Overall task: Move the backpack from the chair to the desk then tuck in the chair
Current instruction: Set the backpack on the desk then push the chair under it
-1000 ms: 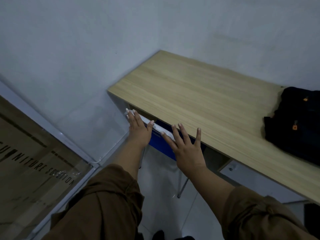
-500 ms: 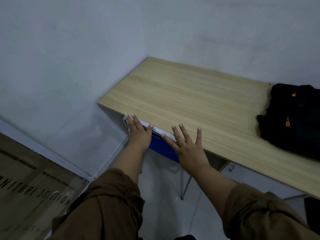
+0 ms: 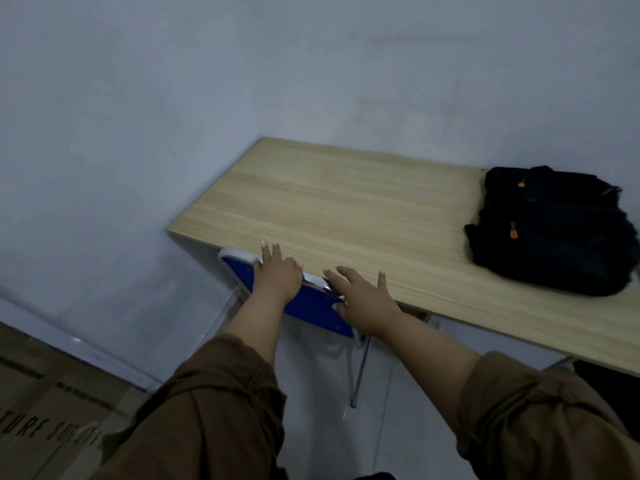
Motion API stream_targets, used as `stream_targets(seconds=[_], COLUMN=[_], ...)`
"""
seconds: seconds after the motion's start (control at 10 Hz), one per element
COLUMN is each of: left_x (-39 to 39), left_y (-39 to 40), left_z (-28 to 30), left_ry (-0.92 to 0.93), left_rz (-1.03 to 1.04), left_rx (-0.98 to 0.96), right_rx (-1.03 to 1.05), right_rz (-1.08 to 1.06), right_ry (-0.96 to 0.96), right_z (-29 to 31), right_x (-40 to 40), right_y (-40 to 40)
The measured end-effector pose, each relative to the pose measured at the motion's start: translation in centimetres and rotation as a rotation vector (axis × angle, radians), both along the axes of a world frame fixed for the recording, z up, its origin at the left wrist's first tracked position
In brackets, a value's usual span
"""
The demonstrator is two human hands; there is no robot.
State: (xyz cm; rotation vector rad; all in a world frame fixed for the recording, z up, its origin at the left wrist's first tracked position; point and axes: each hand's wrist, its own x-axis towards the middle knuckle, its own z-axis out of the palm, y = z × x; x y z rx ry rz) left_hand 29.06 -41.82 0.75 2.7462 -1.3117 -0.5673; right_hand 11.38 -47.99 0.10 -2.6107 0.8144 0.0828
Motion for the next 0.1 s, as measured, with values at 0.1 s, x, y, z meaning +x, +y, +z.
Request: stream_targets(seconds=[0.1], left_x=[-2.11], left_y=[-1.9], left_z=[1.28], left_ry=[0.02], left_rz=[-0.103], left_rx=[0.088], right_rx=[0.058], right_rz=[-0.171], right_ry=[0.016], right_z=[1.74], right_x=[-2.73], right_y=[-1.97])
